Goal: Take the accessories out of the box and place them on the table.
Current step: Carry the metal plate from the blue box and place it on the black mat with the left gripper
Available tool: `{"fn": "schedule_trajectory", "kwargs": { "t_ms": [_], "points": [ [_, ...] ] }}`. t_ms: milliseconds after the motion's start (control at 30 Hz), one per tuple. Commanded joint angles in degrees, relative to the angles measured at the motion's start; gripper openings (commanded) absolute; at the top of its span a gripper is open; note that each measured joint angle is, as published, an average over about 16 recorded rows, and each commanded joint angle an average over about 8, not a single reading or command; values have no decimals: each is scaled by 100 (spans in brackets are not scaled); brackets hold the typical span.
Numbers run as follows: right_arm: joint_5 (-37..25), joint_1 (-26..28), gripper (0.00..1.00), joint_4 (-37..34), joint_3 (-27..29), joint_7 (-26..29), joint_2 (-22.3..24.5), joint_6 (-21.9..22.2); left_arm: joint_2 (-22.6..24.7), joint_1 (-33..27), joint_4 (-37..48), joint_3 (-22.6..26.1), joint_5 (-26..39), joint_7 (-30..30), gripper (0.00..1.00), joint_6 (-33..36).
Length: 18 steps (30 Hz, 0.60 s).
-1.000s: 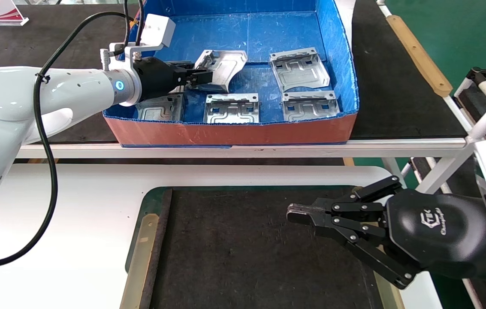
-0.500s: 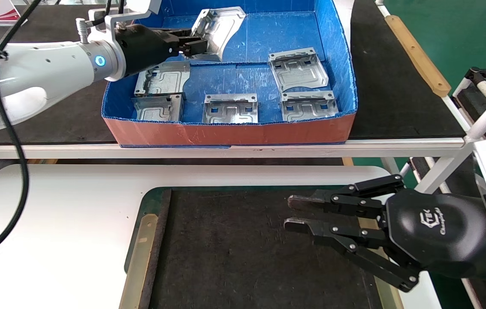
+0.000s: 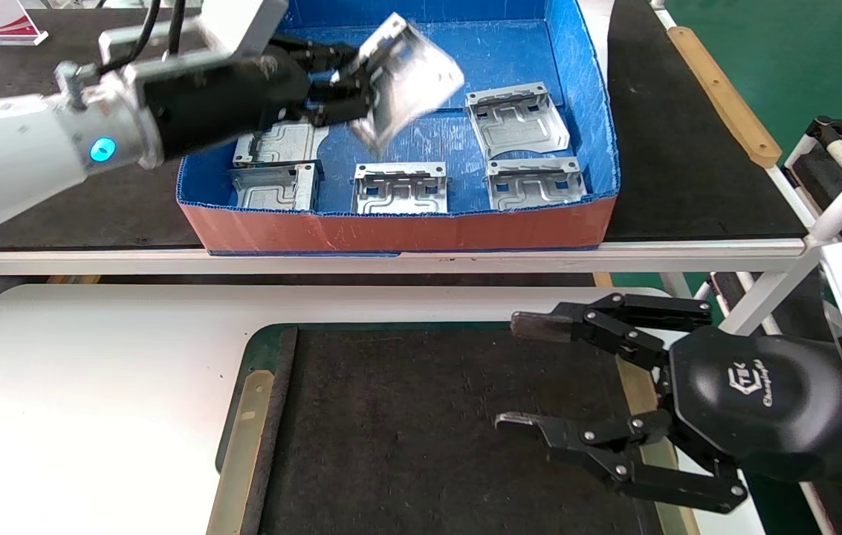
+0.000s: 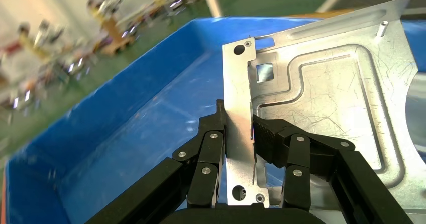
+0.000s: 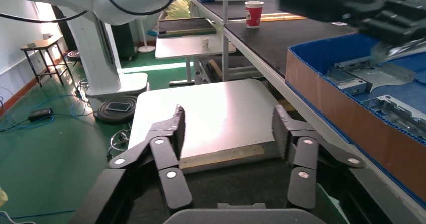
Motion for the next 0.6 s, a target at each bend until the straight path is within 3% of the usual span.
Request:
{"fn": "schedule_trajectory", "kwargs": {
  "t_ms": [33, 333, 600],
  "points": [
    [0, 0, 100, 0, 0, 0, 0, 0, -153, 150, -231, -113, -182, 408, 0, 241],
    [0, 0, 100, 0, 0, 0, 0, 0, -571, 620, -233, -548, -1013, 2074, 0, 1649],
    [0, 0, 100, 0, 0, 0, 0, 0, -799, 882, -182, -663, -1343, 3028, 0, 2686]
  ]
}}
